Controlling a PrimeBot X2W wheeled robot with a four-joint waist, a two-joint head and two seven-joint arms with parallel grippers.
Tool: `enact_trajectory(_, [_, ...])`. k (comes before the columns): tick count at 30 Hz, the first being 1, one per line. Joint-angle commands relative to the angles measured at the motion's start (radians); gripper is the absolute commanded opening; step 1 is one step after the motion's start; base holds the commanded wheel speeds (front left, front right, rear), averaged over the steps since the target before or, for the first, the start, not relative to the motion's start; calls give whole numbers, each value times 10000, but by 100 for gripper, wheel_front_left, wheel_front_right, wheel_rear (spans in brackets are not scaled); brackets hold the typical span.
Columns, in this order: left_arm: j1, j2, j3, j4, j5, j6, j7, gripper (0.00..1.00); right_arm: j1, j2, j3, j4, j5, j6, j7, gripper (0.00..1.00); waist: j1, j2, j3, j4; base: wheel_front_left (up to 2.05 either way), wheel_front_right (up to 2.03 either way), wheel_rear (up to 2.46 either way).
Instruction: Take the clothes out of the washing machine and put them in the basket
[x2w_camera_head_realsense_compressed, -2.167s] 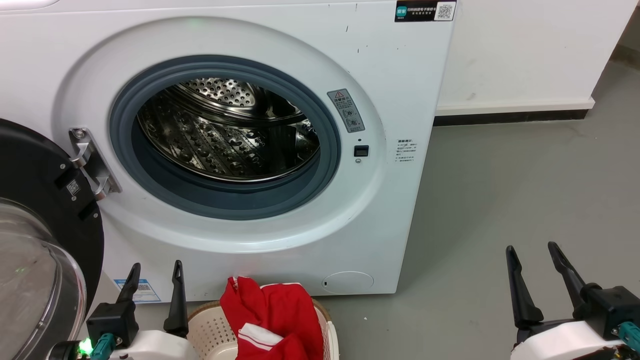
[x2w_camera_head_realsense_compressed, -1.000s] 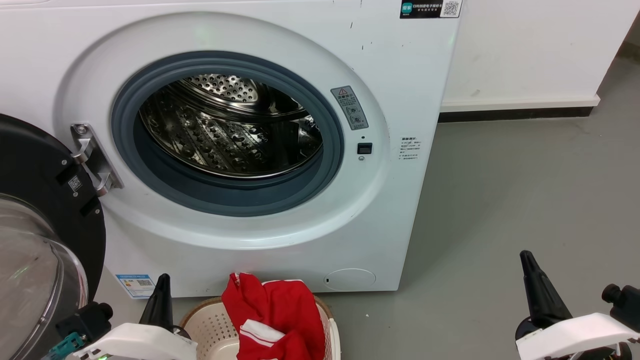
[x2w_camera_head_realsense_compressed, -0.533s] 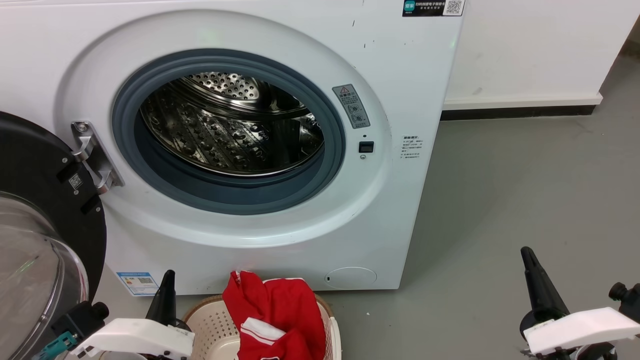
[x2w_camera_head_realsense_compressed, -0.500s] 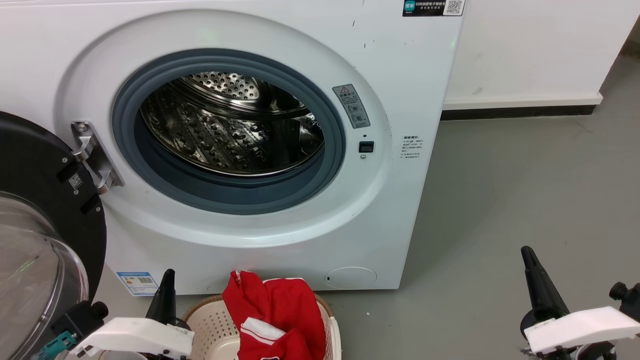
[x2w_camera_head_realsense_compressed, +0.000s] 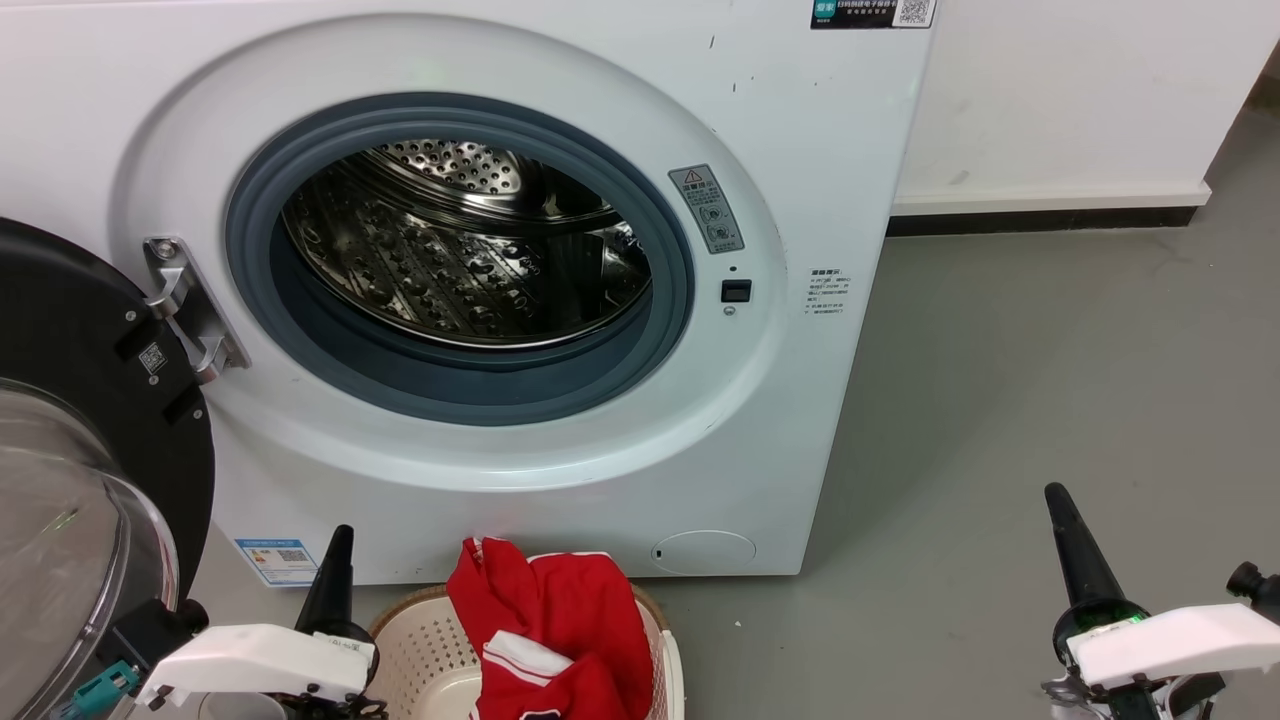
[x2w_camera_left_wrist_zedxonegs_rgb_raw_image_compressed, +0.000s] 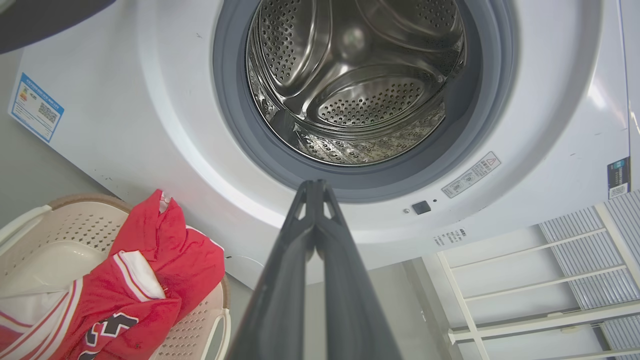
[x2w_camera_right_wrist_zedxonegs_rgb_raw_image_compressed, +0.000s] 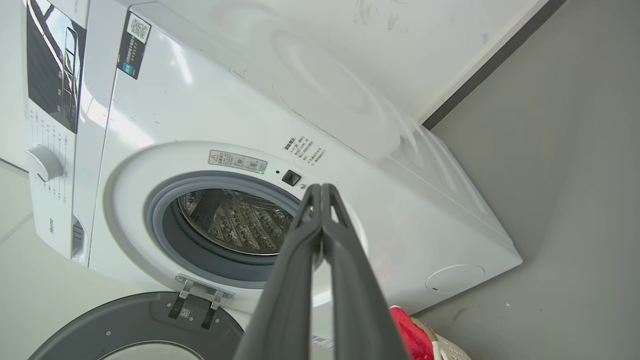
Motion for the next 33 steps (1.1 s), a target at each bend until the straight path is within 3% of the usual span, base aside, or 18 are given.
enact_trajectory(1, [-221, -33, 73, -65, -209, -85, 38, 0, -247, -72, -23, -20, 242, -1, 22, 0, 0, 0, 4, 3, 0, 0, 0])
enact_trajectory(33, [-609, -361, 454, 317, -3188, -573, 593, 0, -732, -52, -213, 730, 3509, -2, 382, 0, 0, 0, 145, 91, 0, 0, 0])
